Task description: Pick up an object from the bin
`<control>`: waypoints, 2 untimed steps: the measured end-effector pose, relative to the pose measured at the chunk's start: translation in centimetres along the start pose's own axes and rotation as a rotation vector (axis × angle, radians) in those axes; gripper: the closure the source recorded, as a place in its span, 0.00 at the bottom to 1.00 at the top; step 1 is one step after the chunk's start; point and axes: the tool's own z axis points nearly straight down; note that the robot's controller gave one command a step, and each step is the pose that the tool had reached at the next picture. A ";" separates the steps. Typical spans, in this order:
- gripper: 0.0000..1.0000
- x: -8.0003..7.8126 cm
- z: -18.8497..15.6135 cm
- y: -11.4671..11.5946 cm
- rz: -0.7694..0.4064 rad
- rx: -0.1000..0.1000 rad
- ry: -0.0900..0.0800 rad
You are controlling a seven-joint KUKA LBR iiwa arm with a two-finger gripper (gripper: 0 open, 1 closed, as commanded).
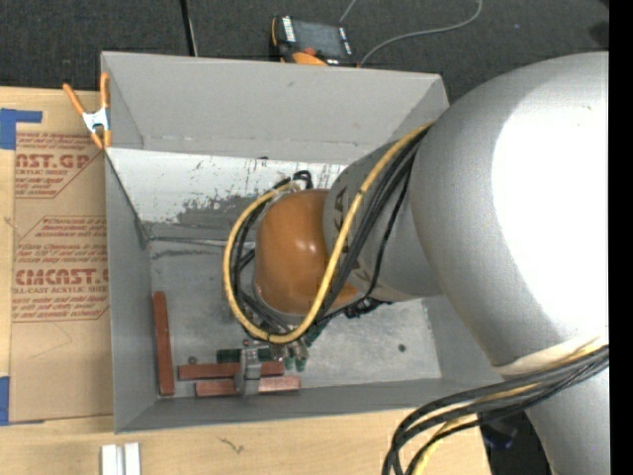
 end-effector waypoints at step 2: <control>1.00 -5.1 -13.4 -1.8 0.046 0.000 -0.003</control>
Offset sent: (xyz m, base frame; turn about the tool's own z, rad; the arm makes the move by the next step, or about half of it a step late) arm 0.0000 0.0000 0.0000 0.0000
